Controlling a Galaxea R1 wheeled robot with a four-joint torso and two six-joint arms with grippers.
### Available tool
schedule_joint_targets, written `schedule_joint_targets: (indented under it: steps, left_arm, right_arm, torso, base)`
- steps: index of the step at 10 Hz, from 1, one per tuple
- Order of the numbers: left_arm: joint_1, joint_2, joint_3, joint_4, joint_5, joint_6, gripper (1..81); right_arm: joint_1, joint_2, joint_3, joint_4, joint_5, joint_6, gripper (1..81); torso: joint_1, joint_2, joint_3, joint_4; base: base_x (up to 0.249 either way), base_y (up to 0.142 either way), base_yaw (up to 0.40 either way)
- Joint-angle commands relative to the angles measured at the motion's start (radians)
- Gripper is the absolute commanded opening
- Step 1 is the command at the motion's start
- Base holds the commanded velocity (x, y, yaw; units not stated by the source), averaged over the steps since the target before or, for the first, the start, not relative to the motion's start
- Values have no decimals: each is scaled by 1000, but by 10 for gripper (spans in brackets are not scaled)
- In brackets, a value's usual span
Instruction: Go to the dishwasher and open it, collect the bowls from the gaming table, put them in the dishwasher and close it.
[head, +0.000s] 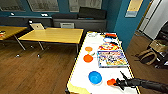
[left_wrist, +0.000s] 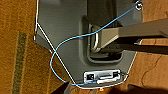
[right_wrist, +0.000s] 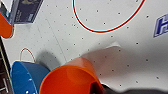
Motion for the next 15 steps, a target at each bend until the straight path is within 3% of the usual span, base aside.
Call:
schedule_joint_targets:
  steps: [1, 4, 6, 8, 10, 12, 15]
  left_arm:
    - [1, 7, 6, 8, 58, -1, 811]
    - [-10, 7, 9, 10, 57, -3, 811]
    - [-19, 6, 11, 8, 57, -3, 811]
    - [-22, -5, 25, 10, 43, -3, 811]
    - [-24, -62, 115, 10, 5, -3, 811]
    - [-28, -206, 335, 10, -1, -3, 811]
    - [-83, -394, 615, -2, -38, -4, 811]
  right_arm:
    - [326, -323, 374, 3, -103, 59, 10]
    - [348, -548, 555, -44, -148, 60, 10]
    - [226, -689, 621, -150, -148, 54, 10]
    - [72, -786, 653, -178, -122, 22, 10]
    - [-89, -828, 658, -189, 15, -38, 10]
    - [-232, -823, 637, -189, 136, -93, 10]
    - [-381, -776, 608, -189, 262, -125, 10]
  torso:
    - [0, 0, 0, 0]
    - [0, 0, 0, 0]
    - [0, 0, 0, 0]
    - [0, 0, 0, 0]
    - [0, 0, 0, 0]
    - [0, 0, 0, 0]
    - [0, 0, 0, 0]
  base:
    - [0, 0, 0]
    - [0, 0, 0]
    - [0, 0, 0]
    - [0, 0, 0]
    - [0, 0, 0]
    - [0, 0, 0]
    - [0, 0, 0]
